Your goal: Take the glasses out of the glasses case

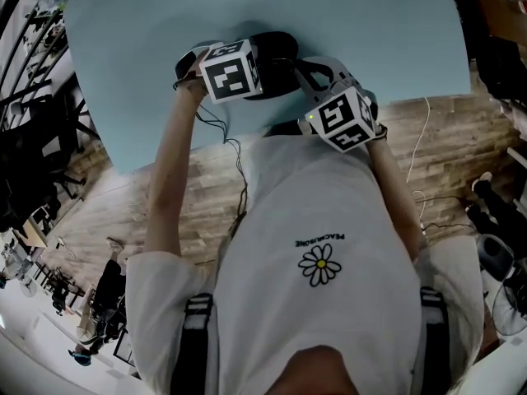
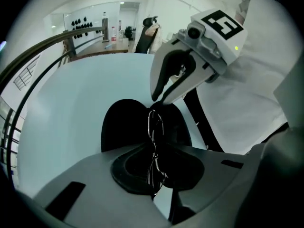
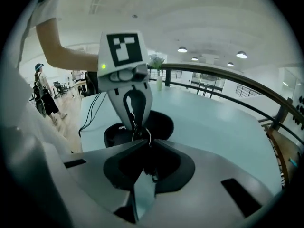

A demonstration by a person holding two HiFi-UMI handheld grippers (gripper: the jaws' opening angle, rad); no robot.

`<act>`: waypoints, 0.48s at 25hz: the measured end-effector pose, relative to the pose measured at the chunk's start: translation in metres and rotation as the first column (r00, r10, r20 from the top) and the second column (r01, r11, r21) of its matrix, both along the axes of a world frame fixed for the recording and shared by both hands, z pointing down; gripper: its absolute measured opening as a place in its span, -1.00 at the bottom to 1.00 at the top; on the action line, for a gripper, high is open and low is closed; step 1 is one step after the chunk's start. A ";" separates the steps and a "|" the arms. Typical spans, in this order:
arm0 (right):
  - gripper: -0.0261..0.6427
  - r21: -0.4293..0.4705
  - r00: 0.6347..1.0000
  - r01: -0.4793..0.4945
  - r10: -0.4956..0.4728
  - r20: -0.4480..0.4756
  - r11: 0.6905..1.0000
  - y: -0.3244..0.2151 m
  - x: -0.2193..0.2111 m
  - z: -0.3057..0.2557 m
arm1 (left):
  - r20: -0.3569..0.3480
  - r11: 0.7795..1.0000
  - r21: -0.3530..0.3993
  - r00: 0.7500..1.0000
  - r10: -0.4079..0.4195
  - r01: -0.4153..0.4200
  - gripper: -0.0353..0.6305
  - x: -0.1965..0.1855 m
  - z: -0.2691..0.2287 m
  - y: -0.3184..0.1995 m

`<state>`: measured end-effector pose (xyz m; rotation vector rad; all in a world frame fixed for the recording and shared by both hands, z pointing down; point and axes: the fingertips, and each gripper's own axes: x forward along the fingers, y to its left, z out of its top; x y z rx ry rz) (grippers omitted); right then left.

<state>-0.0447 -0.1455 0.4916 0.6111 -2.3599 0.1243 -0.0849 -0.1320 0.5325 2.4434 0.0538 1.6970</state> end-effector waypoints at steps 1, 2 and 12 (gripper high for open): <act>-0.89 -0.014 1.000 0.014 -0.014 -0.020 1.000 0.003 -0.002 0.008 | 0.004 1.000 0.005 1.000 0.004 -0.004 -0.74 -0.001 0.000 0.000; -0.89 -0.026 0.999 0.021 -0.022 -0.030 0.999 0.006 -0.003 0.014 | 0.011 1.000 0.006 1.000 0.010 -0.010 -0.74 -0.002 0.001 0.000; -0.60 -0.110 0.997 0.016 -0.025 -0.077 0.994 0.006 -0.005 0.036 | 0.029 0.996 -0.085 0.999 0.027 -0.024 -0.79 -0.010 -0.004 0.011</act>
